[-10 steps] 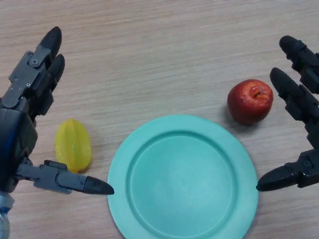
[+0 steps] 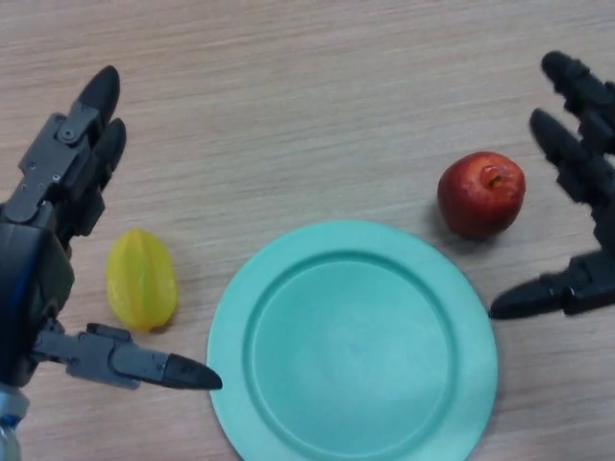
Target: Pick up the red apple and place it on the plate
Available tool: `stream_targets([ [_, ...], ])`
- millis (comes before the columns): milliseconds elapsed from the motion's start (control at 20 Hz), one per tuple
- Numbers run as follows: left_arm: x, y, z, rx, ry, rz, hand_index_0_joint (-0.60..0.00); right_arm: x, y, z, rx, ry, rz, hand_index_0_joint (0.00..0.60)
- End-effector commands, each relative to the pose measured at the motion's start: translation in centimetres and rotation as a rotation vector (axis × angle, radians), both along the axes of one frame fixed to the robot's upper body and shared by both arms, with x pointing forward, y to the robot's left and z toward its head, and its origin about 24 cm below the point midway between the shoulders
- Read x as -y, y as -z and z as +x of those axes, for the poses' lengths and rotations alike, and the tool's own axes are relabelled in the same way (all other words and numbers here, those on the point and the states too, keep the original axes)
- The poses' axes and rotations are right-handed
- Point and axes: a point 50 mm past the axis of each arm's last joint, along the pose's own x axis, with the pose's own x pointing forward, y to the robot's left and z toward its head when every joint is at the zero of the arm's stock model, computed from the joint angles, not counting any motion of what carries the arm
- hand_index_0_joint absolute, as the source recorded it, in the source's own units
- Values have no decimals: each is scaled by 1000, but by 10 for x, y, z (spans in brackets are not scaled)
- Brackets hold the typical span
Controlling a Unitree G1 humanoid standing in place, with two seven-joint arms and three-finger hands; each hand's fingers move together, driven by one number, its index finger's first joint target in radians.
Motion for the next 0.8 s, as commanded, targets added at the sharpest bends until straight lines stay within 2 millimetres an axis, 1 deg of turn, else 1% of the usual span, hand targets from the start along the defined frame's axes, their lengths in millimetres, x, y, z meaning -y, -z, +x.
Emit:
stream_targets([
  [50, 2, -22, -11, 177, 16, 14, 0, 7, -41, 4, 270, 27, -42, 0],
  [100, 4, -20, -11, 169, 22, 19, 0, 11, -40, 19, 278, 65, -66, 0],
  [150, 4, -20, -12, 165, 25, 21, 0, 13, -39, 25, 285, 77, -74, 0],
  [200, 6, -20, -12, 155, 34, 26, 0, 17, -37, 40, 292, 111, -90, 0],
  [250, 6, -20, -12, 152, 36, 24, 0, 18, -34, 46, 294, 127, -110, 0],
  [300, 6, -21, -12, 150, 40, 22, 0, 20, -27, 62, 276, 165, -144, 0],
  [350, 5, -21, -12, 150, 41, 20, 0, 21, -23, 67, 275, 183, -159, 0],
  [400, 5, -20, -13, 155, 39, 15, 0, 21, -14, 80, 267, 224, -234, 0],
  [450, 5, -19, -13, 156, 39, 15, 0, 21, -10, 85, 257, 239, -260, 0],
  [500, 5, -18, -13, 154, 36, 15, 0, 19, 2, 94, 225, 267, -329, 0],
  [600, 3, -18, -14, 153, 33, 7, 0, 19, 16, 102, 185, 325, -428, 0],
  [650, 3, -19, -14, 153, 33, 7, 0, 19, 16, 102, 183, 328, -427, 50],
  [700, 2, -19, -14, 154, 31, 4, 0, 19, 18, 103, 177, 339, -432, 200],
  [750, 1, -19, -14, 155, 29, 1, 0, 20, 20, 104, 173, 350, -446, 300],
  [800, -1, -20, -15, 162, 20, -2, 0, 21, 23, 106, 165, 375, -465, 450],
])
